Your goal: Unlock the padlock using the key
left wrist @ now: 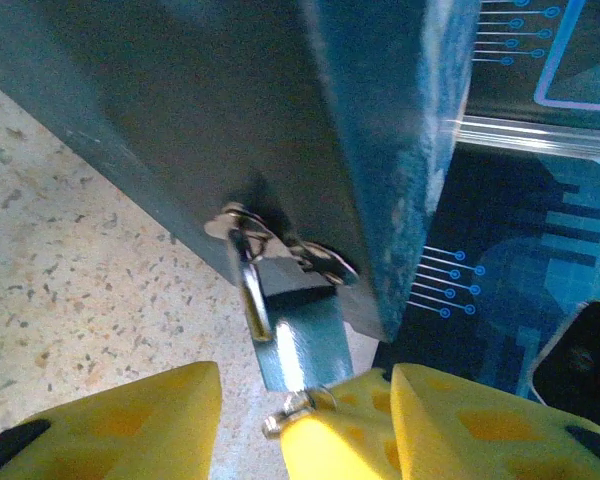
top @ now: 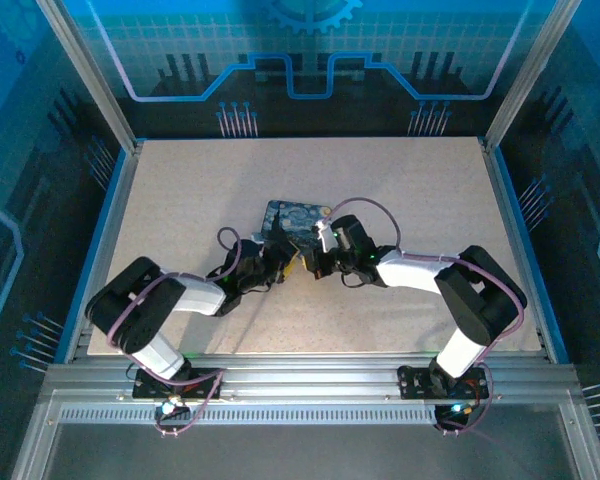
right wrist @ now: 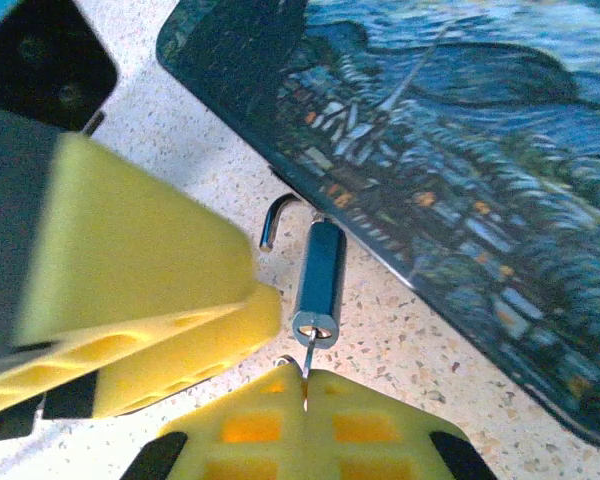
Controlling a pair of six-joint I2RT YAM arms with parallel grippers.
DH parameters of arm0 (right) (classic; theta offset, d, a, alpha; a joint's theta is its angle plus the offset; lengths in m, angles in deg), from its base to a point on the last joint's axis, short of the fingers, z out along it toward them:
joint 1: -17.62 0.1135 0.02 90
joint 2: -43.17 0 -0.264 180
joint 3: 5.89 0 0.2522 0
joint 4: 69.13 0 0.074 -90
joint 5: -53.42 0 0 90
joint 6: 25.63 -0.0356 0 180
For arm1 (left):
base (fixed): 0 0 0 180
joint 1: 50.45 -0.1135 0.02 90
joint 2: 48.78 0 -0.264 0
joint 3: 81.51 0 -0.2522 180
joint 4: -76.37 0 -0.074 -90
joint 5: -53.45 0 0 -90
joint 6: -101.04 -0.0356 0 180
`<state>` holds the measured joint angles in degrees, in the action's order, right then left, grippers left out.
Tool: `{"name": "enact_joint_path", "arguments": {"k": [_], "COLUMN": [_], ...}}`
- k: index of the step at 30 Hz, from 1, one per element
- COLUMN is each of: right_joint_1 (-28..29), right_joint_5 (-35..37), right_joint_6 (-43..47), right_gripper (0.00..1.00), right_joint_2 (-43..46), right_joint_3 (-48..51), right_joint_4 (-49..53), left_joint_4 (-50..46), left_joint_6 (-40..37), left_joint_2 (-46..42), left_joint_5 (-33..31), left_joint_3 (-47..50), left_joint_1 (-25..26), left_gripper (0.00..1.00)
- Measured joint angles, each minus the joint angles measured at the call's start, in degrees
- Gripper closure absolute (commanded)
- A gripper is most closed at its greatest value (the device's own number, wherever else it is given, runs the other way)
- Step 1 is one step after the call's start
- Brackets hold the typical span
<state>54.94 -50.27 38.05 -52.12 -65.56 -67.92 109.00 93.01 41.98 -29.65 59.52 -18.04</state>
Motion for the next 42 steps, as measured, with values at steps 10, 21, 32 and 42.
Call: {"name": "enact_joint_path", "arguments": {"k": [10, 21, 32, 42], "right_joint_1": [-3.7, -7.0, -7.0, -7.8], "right_joint_5": [-4.7, -10.4, -10.6, -9.2], "right_joint_6": [-8.9, -18.9, -20.9, -21.7], "right_gripper": [1.0, 1.0, 0.97, 0.72], "right_joint_2": [0.0, -6.1, -6.2, -5.6], "right_joint_3": [6.3, 10.6, 11.1, 12.9], "right_joint_4": [-7.7, -19.6, -21.5, -21.6], "left_joint_4": [-19.9, -43.5, -50.0, -52.2], "left_joint_6": [-9.8, -24.0, -28.3, -32.2], "left_joint_2": [-16.2, -30.3, -29.6, -27.0], "left_joint_5": [-3.7, -14.5, -15.7, -14.4], "left_joint_3": [-1.1, -9.2, -10.9, -14.0], "left_joint_1": [-1.6, -2.3, -2.7, -6.9], "left_gripper": [0.37, 0.29, 0.23, 0.18]}}
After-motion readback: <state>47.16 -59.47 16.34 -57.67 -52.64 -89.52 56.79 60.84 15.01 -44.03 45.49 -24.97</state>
